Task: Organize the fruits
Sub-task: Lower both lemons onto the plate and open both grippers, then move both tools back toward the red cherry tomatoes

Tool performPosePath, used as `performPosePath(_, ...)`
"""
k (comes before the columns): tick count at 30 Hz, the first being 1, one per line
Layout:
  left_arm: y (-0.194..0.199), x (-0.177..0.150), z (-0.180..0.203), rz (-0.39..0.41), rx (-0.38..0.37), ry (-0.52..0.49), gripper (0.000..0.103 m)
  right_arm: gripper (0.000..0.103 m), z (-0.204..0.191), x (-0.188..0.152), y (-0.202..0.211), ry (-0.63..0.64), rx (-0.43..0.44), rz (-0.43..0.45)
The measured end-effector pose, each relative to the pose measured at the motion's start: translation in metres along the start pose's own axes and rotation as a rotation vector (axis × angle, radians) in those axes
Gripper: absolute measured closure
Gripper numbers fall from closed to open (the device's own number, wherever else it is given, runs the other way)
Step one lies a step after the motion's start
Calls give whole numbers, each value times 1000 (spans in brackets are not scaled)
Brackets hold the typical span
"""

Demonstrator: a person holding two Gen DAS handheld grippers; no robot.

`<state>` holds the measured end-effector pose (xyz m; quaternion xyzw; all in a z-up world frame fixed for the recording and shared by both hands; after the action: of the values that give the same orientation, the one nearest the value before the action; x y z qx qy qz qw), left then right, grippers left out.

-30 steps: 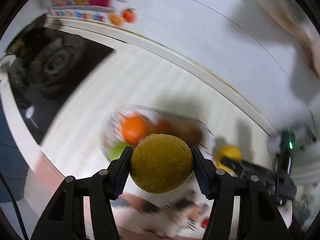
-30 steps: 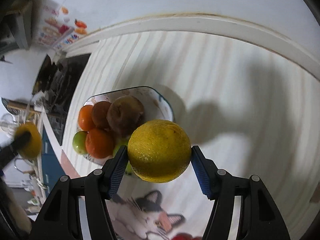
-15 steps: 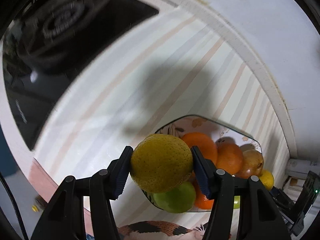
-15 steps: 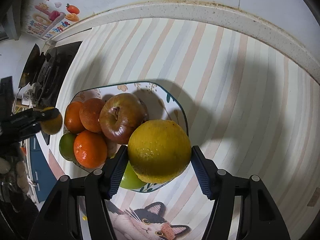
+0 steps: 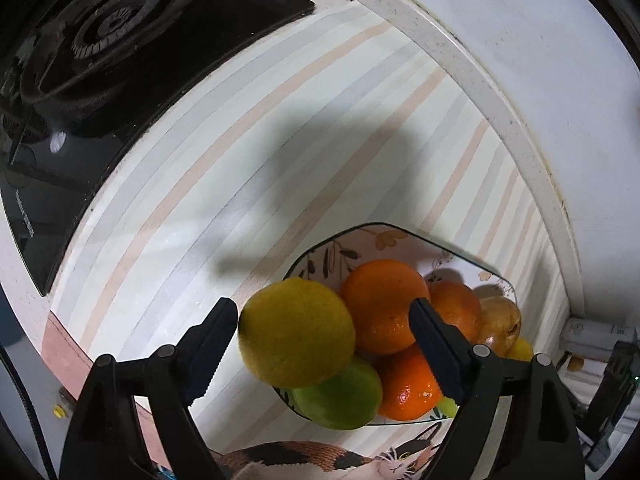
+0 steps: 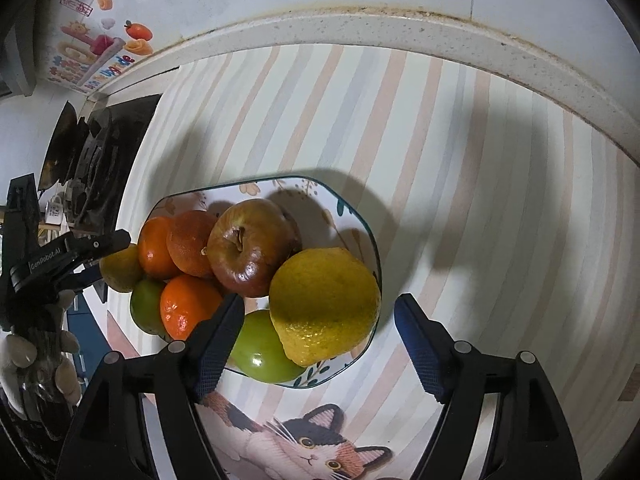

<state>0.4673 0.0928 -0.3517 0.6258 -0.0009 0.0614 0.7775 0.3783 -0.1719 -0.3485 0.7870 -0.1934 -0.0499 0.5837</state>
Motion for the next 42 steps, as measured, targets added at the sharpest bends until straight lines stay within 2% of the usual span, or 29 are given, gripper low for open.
performPosePath(2, 2, -1, 2, 3, 5, -12, 15, 20, 1, -1, 4, -2, -8, 8)
performPosePath(4, 7, -2, 4, 19, 15, -26, 15, 9, 0, -3, 10, 8, -22, 19)
performPosePath(11, 48, -24, 16, 153, 138, -117, 15, 8, -9, -17, 37, 110, -108, 74)
performPosePath(16, 78, -59, 31, 235, 179, -158, 15, 8, -14, -32, 66, 169, -141, 125)
performPosePath(29, 144, -161, 73, 360, 162, -191, 15, 8, -24, -92, 160, 293, -133, 251)
performPosePath(42, 220, -233, 101, 504, 162, -247, 15, 8, -25, -152, 268, 361, -94, 407)
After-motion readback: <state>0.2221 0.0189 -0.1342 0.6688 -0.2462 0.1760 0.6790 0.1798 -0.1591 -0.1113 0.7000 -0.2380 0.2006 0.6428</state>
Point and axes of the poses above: each gripper's, at about its wrist camera, not at the fingertips, and y roughly against the way its jaws point, z to its right, x to its top, the point moved 5 cm from there along -y, roughly the way its jaws point, and after that the axes turned 5 degrees about z, right-handed, at the moved point
